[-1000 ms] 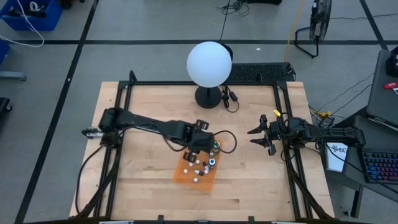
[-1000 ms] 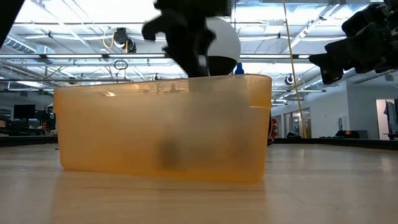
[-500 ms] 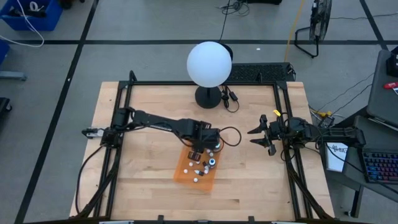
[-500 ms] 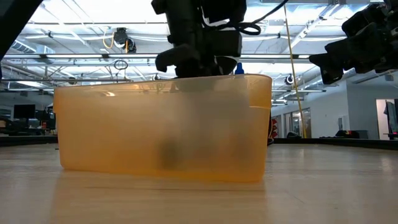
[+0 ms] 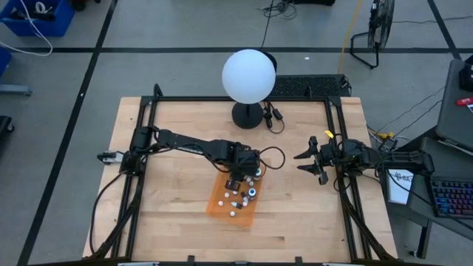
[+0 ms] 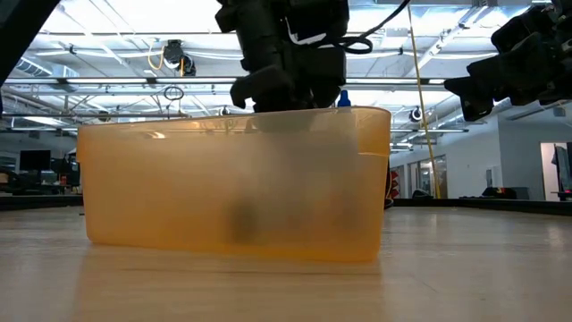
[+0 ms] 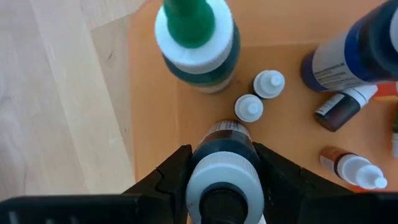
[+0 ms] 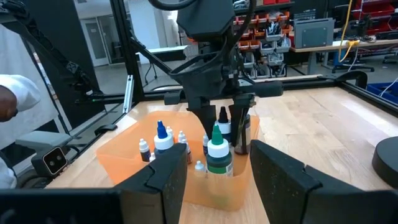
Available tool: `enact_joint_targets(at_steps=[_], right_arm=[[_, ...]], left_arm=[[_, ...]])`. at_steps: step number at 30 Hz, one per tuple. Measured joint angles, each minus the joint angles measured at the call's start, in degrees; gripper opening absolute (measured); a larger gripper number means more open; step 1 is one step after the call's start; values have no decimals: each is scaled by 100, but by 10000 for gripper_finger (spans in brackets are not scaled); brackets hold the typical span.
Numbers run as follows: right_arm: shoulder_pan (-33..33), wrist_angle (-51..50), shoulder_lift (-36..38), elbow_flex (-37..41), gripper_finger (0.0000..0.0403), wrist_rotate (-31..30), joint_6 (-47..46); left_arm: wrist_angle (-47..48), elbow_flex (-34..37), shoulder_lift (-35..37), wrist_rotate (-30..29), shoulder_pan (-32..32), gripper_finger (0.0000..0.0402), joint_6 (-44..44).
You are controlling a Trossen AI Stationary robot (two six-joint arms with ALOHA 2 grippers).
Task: Pick & Place food coloring
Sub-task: Put the large black food coloring bottle into the orange bin, then return to Home Position
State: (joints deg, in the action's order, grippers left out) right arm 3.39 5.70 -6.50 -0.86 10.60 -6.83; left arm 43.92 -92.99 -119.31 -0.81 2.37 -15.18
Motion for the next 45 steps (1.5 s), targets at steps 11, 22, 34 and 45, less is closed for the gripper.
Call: enact_joint_targets(at_steps=[11,22,34,45], right_arm=[[0,1,2,2,163,1,0],[0,0,0,0,166,0,0],[0,1,2,0,163,0,0],[-2,1,0,0,165,-1,0]], left_arm=[[399,-337,759,-154,-6,352,524],[493,264,3628,452,-7,351,-41],[-4214,6105,8578,783,-751,318,1032],[-5869,8652,9832,557,-837,328,1790]])
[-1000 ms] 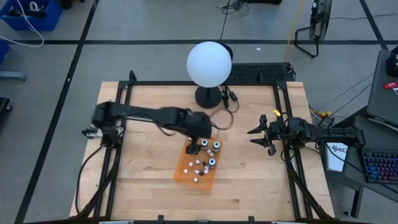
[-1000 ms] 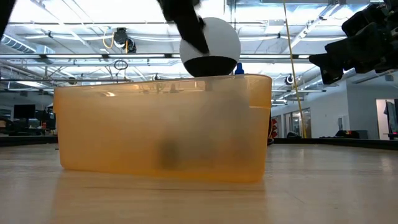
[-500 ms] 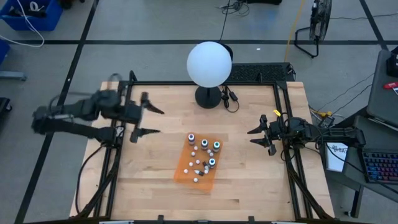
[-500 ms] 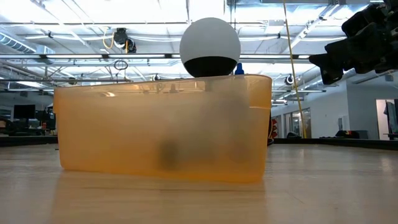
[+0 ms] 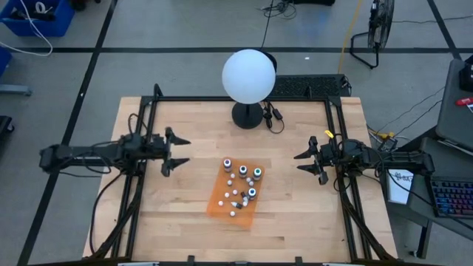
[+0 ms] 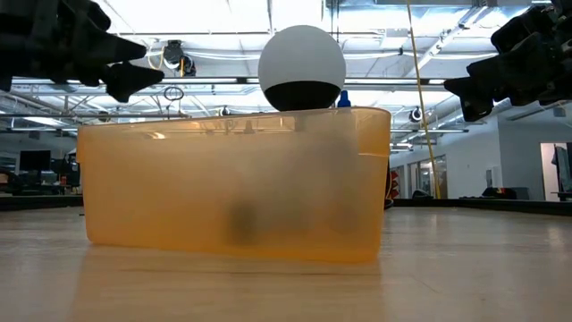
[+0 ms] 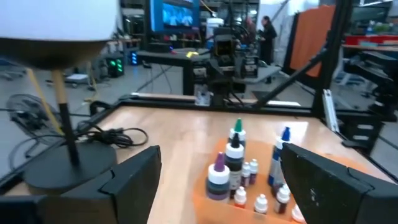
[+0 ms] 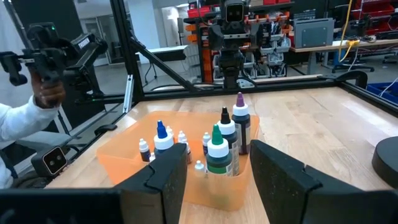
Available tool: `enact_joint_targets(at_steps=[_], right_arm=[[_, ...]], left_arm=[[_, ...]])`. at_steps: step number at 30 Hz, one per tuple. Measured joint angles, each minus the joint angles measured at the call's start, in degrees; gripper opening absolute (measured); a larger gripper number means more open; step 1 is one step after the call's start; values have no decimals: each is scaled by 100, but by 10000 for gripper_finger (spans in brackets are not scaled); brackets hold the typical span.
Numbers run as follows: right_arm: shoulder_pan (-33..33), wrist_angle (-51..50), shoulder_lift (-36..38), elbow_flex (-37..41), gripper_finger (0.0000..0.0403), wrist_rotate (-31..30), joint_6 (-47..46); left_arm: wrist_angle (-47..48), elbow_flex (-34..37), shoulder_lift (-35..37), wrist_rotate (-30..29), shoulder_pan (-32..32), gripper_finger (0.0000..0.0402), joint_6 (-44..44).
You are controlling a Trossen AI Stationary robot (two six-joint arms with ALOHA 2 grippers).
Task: Pick & Place food coloring
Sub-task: Return to Home Position
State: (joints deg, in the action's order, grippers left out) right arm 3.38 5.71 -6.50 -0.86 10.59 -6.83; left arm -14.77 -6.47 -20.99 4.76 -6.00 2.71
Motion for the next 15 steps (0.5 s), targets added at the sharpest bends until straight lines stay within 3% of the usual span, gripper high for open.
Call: enact_joint_targets(at_steps=[10,15], right_arm=[[1,0,0,0,163,0,0],[2,0,0,2,164,0,0]], left_arm=[[1343,16,1236,-506,0,315,-137],[1444,192,1855,-582,7,319,-86]])
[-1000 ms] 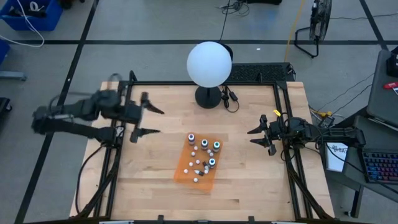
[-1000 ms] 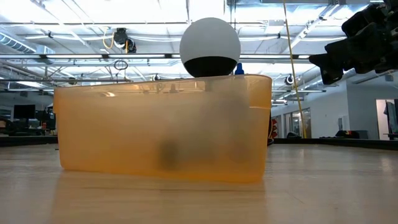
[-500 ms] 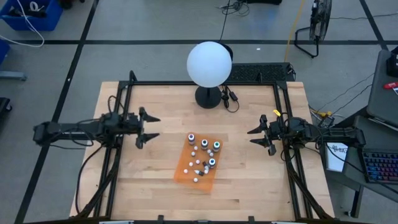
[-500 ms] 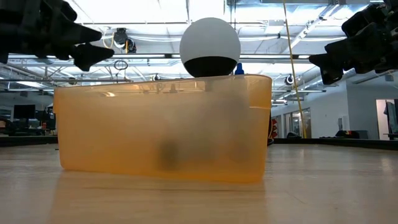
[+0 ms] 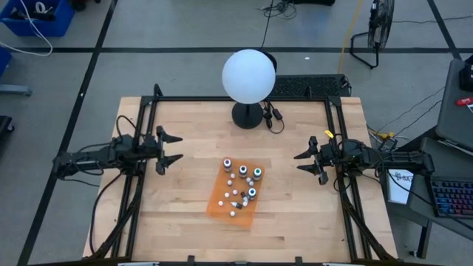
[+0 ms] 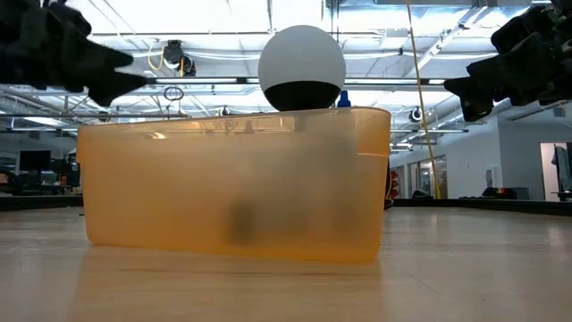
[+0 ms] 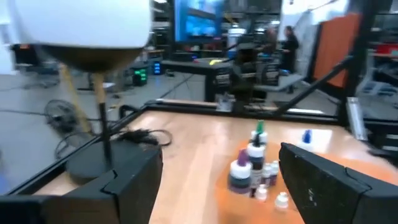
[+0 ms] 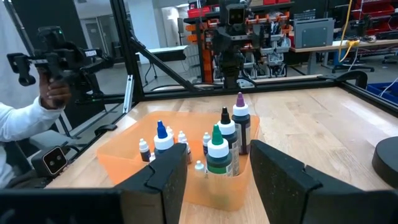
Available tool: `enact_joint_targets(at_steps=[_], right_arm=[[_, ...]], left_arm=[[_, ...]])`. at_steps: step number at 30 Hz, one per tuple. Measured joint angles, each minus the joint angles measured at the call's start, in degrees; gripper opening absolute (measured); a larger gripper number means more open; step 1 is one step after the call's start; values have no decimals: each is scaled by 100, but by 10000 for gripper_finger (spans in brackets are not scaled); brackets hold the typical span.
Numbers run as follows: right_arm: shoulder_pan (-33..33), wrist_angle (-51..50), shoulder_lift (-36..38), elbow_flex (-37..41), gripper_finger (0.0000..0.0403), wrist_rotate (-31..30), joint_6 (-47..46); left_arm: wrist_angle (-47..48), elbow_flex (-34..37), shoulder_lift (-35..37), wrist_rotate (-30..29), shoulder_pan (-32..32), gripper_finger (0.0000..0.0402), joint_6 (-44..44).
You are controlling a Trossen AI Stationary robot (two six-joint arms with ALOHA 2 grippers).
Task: Pick & Place food coloring
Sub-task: Return to Home Position
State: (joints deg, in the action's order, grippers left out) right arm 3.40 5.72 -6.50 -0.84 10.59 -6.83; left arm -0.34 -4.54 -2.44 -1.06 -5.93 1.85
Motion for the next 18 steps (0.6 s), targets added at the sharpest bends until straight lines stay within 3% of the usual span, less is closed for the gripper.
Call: enact_joint_targets(at_steps=[5,18], right_arm=[[0,0,0,-2,166,0,0],[-1,0,-22,-2,163,0,0]], left_arm=[[-198,383,172,-726,-10,328,233],[-287,396,-249,-538,-1,312,133]])
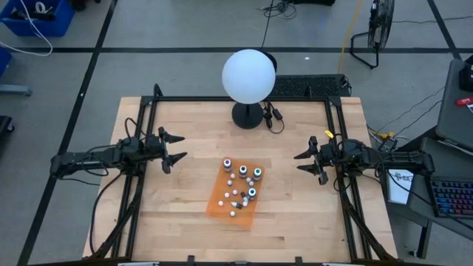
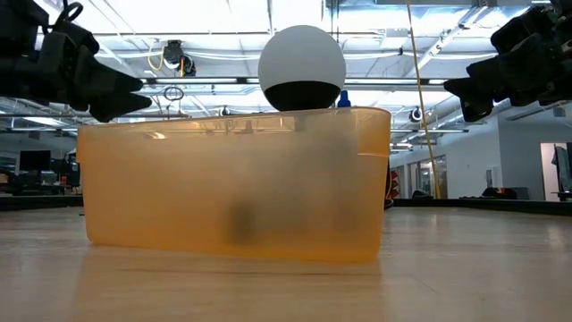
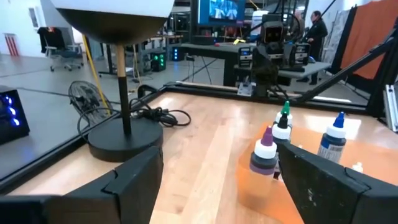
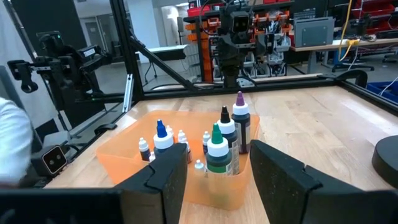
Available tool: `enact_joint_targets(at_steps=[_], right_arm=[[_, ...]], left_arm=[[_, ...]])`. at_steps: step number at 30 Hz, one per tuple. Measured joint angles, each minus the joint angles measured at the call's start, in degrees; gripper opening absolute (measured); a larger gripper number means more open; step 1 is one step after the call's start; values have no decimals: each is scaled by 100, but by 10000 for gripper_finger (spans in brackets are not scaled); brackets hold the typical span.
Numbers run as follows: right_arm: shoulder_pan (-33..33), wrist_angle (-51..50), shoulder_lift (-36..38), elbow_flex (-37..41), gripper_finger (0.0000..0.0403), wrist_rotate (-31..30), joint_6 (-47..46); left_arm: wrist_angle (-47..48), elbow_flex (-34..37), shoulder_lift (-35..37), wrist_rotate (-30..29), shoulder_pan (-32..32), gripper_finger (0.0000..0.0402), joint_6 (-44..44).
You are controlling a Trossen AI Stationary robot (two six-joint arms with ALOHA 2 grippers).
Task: Pick & Place food coloring
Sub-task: Return to Home Position
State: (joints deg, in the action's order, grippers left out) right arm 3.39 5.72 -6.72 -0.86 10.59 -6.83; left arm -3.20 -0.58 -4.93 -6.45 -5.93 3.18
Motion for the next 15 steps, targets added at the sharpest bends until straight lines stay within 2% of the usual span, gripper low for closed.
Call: enact_joint_targets(at_steps=[9,15], right_arm=[[-1,0,0,0,166,0,0],[1,-2,0,0,165,0,0]], left_arm=[[4,0,2,3,0,328,9],[4,0,2,3,0,322,9]])
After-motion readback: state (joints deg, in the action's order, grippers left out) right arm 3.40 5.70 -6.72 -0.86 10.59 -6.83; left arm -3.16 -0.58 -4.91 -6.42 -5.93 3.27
